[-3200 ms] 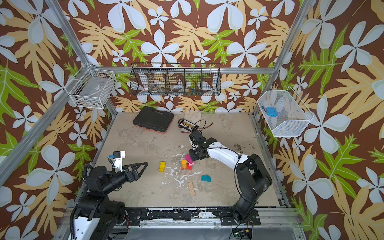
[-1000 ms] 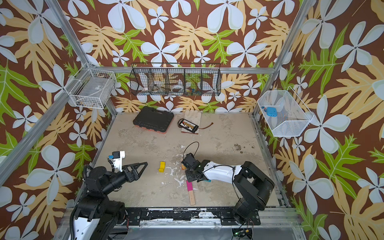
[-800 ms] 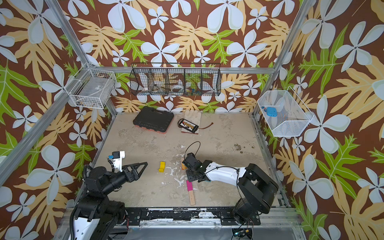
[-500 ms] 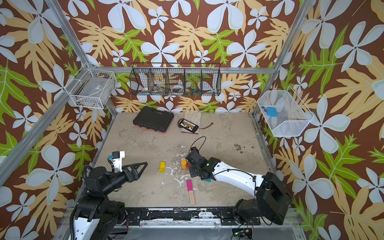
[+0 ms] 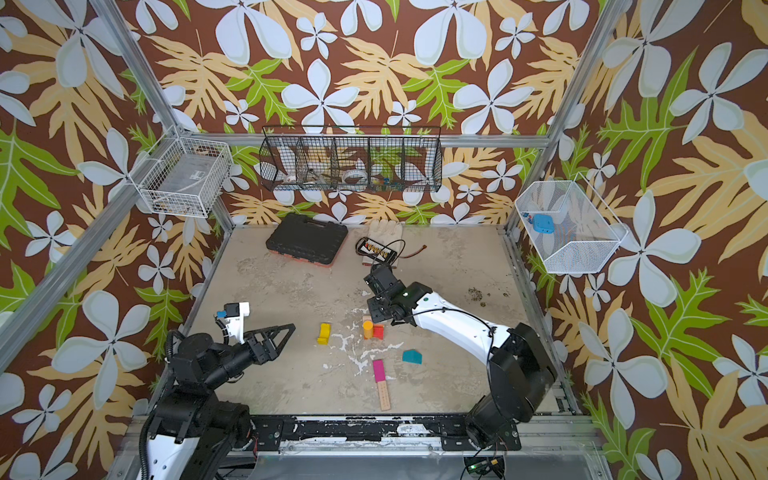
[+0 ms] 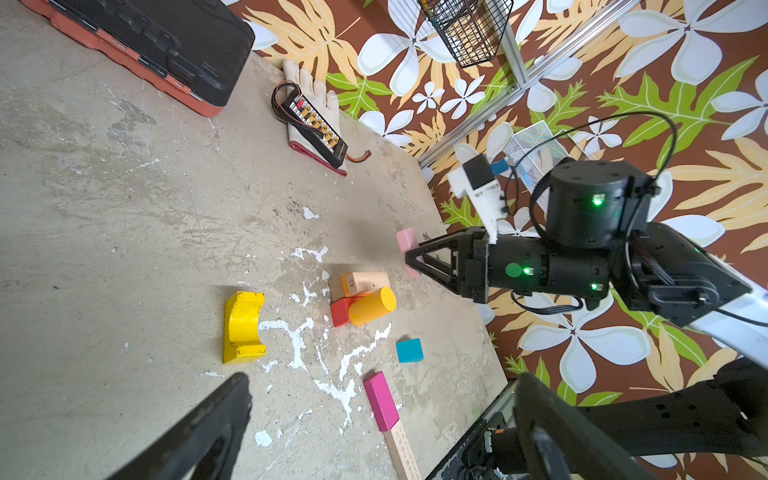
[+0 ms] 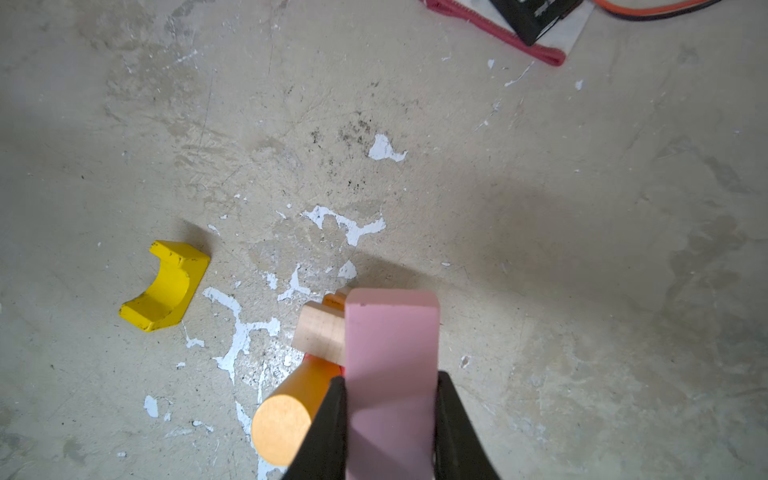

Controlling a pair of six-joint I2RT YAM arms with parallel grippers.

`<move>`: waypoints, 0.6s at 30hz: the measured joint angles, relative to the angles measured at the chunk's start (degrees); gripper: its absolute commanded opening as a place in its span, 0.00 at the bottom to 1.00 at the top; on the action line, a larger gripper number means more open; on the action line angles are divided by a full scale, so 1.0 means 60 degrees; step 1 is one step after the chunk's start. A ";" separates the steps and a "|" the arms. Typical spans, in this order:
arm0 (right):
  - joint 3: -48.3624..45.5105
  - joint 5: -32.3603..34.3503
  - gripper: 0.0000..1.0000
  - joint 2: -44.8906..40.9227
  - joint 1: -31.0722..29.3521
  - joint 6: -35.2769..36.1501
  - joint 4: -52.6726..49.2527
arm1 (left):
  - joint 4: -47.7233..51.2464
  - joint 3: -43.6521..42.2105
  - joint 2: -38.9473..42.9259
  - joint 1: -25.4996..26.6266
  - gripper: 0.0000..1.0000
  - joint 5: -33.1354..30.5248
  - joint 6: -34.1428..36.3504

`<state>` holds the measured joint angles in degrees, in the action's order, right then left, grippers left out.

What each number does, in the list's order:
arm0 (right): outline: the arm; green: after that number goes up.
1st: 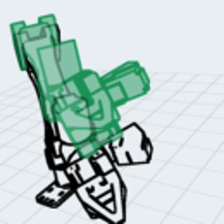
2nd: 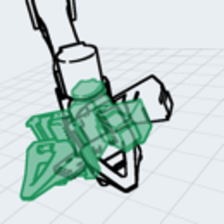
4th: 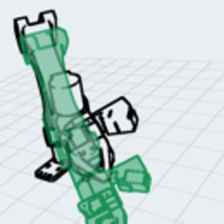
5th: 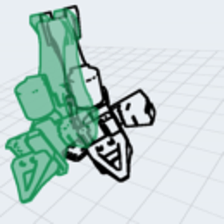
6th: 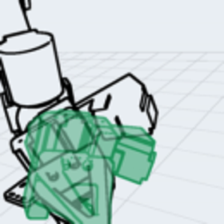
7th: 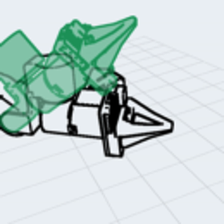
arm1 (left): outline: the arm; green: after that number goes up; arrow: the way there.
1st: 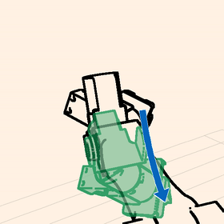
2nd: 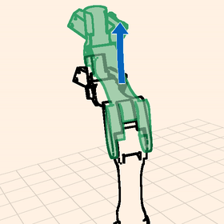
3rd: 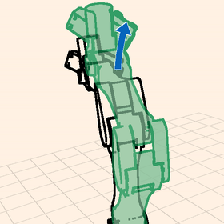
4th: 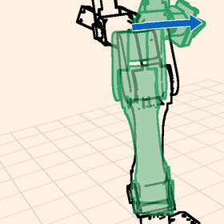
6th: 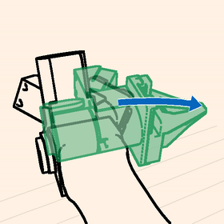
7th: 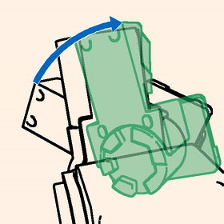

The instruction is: Build the wood block tower

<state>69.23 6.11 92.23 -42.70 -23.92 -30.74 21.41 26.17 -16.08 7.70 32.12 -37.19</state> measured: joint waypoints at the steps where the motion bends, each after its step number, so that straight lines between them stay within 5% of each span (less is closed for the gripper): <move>1: 0.0022 -0.0029 0.21 0.0131 0.0007 0.0055 -0.0007 | -0.0033 0.0000 -0.0007 0.0000 1.00 -0.0004 -0.0004; 18: -0.0415 -0.0554 0.24 0.0452 0.0007 0.0528 0.0106 | -0.0106 -0.0033 -0.0007 0.0000 1.00 0.0000 -0.0004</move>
<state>66.74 2.79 94.94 -42.65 -20.75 -30.11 20.78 25.98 -16.12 7.70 32.12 -37.21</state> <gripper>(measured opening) 0.259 0.998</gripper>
